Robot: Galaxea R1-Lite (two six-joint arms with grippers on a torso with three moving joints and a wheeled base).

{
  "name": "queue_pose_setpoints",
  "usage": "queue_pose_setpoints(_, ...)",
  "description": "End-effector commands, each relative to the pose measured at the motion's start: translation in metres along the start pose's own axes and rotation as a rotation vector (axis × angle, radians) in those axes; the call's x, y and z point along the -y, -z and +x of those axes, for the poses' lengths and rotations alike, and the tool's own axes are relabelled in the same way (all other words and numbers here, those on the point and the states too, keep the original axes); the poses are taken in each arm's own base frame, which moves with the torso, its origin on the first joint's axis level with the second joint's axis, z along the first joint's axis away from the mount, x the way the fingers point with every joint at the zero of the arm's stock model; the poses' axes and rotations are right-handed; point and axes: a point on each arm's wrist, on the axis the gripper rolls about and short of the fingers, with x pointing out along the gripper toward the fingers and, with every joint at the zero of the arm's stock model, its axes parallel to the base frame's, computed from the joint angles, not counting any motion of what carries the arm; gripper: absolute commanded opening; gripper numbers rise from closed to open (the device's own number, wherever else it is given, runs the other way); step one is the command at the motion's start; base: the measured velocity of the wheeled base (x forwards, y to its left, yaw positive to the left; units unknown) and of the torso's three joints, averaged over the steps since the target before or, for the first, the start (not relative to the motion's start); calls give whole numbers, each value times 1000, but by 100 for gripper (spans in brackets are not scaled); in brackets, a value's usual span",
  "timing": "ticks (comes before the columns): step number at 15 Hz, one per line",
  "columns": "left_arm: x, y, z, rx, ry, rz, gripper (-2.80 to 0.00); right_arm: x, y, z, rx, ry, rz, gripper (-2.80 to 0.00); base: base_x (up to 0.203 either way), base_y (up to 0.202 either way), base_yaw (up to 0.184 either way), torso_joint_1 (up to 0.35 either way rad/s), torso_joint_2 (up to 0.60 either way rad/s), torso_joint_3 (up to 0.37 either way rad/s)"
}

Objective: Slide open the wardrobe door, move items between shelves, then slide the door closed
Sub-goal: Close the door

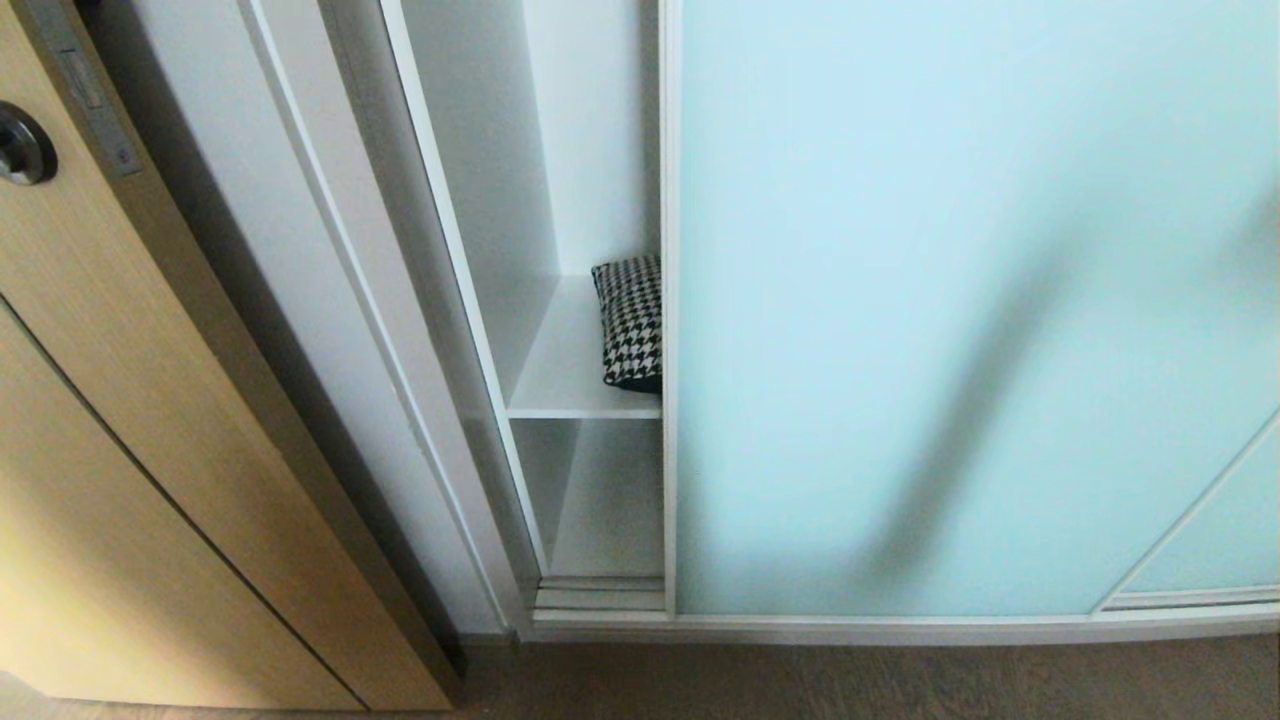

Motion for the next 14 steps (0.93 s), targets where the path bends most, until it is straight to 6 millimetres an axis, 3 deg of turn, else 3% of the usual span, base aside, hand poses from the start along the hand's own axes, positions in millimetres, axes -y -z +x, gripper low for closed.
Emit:
queue_pose_setpoints(1, 0, 0, 0, -1, 0, 0, -280, 19, -1, 20, -5, 42, 11, -280, 0, 0, 0, 0, 0, 0)
queue_pose_setpoints(7, 0, 0, 0, -1, 0, 0, -280, 49, 0, 66, -33, 47, 27, -280, 0, 0, 0, 0, 0, 0)
queue_pose_setpoints(9, 0, 0, 0, -1, 0, 0, -280, 55, 0, 83, -58, -36, 34, -280, 0, 0, 0, 0, 0, 0)
queue_pose_setpoints(12, 0, 0, 0, -1, 0, 0, -280, 57, 2, 94, -160, -281, 68, -280, 0, 0, 0, 0, 0, 0)
queue_pose_setpoints(14, 0, 0, 0, -1, 0, 0, -280, 62, 14, 109, -223, -375, 105, -280, 0, 0, 0, 0, 0, 0)
